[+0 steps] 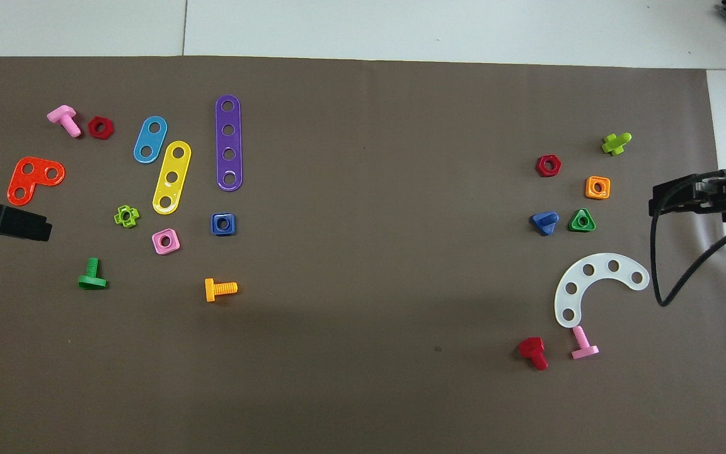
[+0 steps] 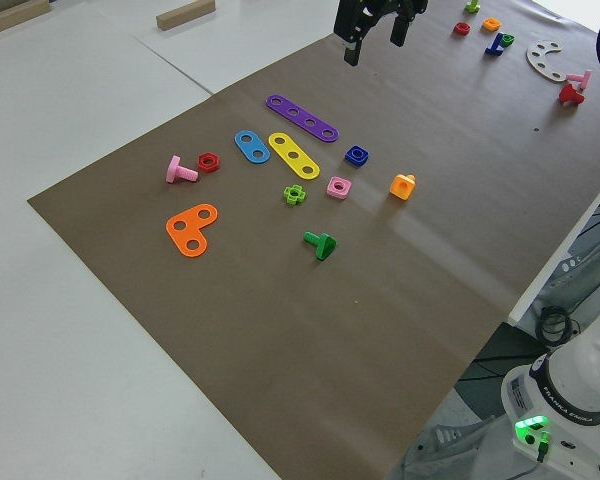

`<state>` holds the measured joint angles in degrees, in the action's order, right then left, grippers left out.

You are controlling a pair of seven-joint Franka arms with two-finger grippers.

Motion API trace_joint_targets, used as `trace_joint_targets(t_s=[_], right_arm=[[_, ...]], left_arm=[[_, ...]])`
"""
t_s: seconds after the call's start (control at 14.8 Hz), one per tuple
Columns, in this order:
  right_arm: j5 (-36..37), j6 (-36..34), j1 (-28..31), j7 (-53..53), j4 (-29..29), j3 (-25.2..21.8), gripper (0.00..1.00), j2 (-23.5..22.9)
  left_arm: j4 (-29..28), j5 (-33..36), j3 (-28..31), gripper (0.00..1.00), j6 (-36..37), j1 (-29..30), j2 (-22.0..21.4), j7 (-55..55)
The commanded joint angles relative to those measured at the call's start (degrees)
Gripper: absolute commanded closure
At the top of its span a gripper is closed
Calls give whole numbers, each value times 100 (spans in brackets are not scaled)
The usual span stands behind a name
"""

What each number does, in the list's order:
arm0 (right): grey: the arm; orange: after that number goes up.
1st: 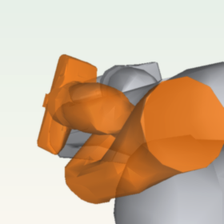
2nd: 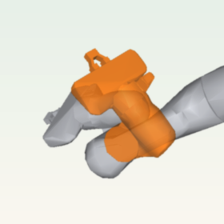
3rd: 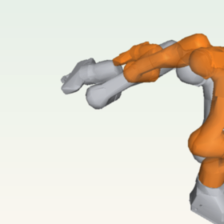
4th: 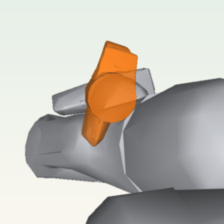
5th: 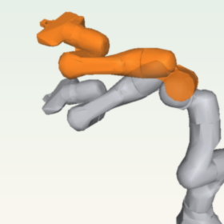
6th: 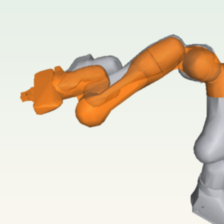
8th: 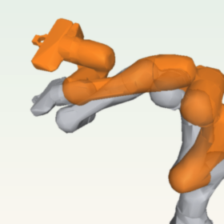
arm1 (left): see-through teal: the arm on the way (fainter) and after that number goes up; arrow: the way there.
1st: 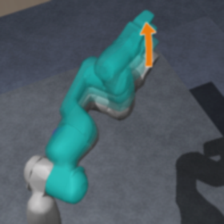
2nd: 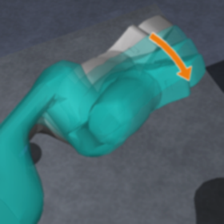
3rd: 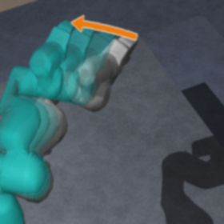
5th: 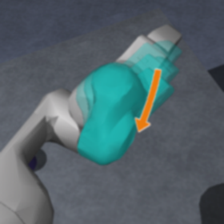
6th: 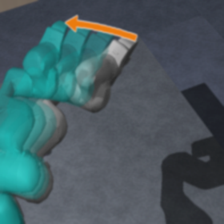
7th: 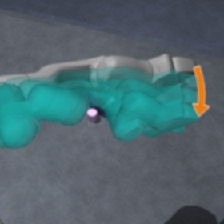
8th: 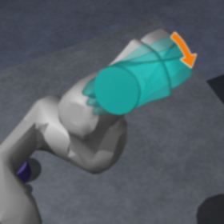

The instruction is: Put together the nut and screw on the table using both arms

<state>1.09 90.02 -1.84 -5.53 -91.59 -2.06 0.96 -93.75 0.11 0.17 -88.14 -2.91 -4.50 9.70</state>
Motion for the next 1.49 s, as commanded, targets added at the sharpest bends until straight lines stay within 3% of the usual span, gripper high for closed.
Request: trace_joint_targets(t_s=[0.0, 0.47, 0.61, 0.88, 1.22, 1.42], right_arm=[[14, -90, 43, 8, 1, 48, 0, 27], [-65, 58, 52, 8, -253, 74, 0, 88], [-83, 602, -140, 8, -674, 74, 0, 53], [-100, 1647, -290, 261, -1087, 83, 0, -517], [-100, 4037, -369, 1140, -2625, 83, 0, -843], [-100, 4479, -344, 1641, -2899, 74, 0, -1097]], left_arm=[[-82, -107, -8, 0, 43, 54, -112, 58], [-82, -107, -8, 0, 51, 54, -112, 58], [-82, -107, -8, 0, 43, 54, -112, 67], [-82, -107, -8, 0, 51, 54, -112, 58], [-82, -107, -25, 0, 43, 54, -112, 67], [-82, -107, -8, 0, 51, 54, -112, 58]])
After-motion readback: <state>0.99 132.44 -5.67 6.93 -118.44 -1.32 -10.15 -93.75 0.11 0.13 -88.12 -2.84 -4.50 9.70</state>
